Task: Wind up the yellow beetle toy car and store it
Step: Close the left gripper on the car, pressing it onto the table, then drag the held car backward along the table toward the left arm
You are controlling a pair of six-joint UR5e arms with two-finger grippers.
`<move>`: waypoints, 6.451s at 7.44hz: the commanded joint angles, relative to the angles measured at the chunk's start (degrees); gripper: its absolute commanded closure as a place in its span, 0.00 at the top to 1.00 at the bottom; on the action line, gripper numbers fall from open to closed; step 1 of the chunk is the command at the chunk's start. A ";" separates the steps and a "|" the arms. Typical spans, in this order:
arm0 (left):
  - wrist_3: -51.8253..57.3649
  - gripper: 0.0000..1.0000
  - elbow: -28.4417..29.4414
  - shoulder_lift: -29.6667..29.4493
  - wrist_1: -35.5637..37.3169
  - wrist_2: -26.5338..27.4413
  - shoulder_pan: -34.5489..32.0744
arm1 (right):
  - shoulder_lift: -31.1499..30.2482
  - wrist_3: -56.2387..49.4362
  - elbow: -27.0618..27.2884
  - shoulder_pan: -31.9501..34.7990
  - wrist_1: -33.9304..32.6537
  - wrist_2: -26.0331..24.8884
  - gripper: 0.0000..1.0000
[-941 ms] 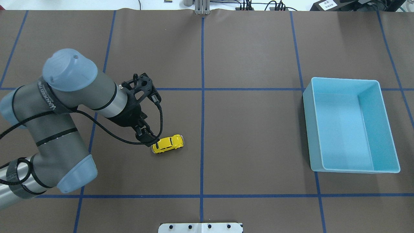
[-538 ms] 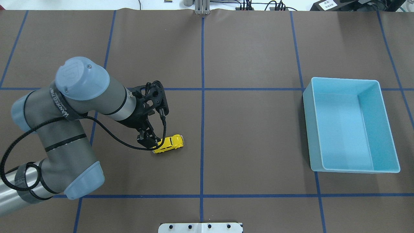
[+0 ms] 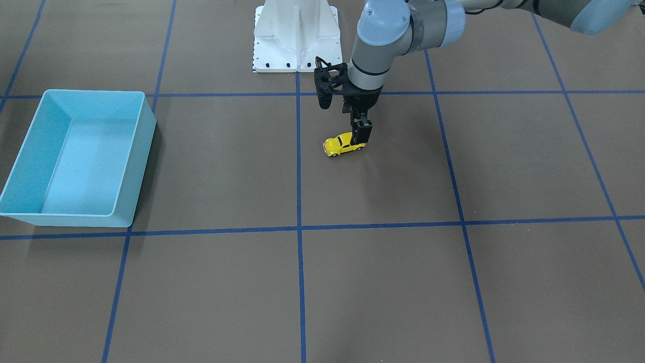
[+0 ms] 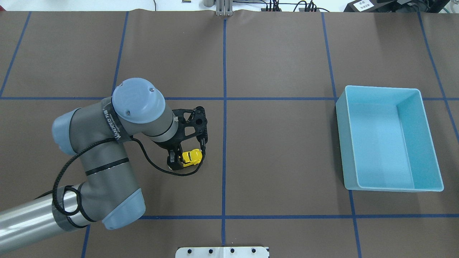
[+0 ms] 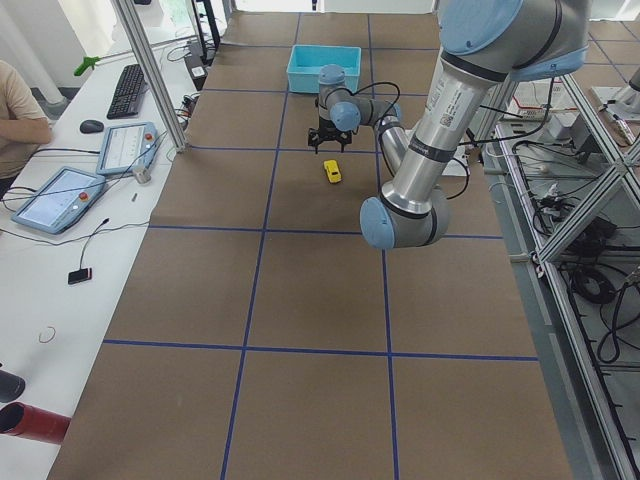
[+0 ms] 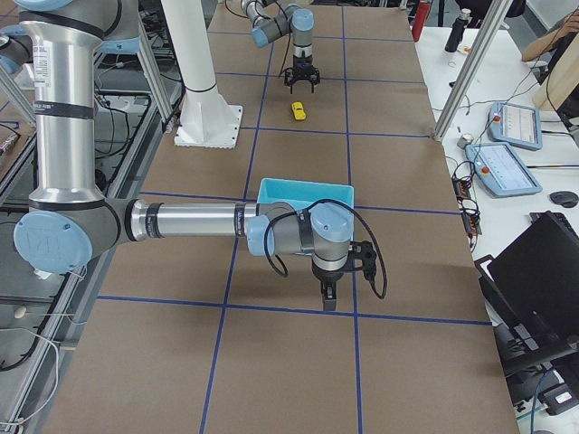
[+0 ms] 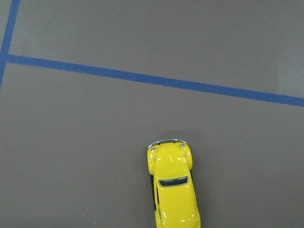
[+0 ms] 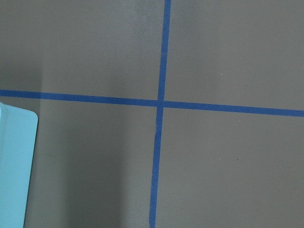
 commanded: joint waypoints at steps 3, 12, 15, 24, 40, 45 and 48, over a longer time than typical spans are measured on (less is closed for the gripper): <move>-6.21 1.00 6.79 -3.31 0.07 4.02 3.23 | 0.00 0.07 0.02 0.00 0.00 0.00 1.00; -5.68 1.00 11.46 -4.72 -2.21 6.56 4.82 | -0.88 -0.10 0.63 1.15 0.00 0.44 1.00; -5.95 1.00 12.51 -5.42 -2.13 6.66 4.82 | -0.88 -0.10 0.63 1.59 0.00 0.44 1.00; -13.33 0.49 12.61 -5.60 -2.13 5.17 5.08 | -0.88 -0.10 0.46 1.67 0.00 0.26 1.00; 5.30 0.02 -8.06 24.19 -18.70 -0.63 -4.76 | -1.23 -0.10 0.46 3.96 0.00 0.35 1.00; 11.09 0.03 -1.82 26.30 -27.26 -3.27 -5.99 | -1.23 -0.10 0.54 4.05 0.00 0.44 1.00; 10.49 0.03 -0.84 26.48 -27.26 -3.10 -6.08 | -1.23 -0.45 0.55 4.31 0.00 0.44 1.00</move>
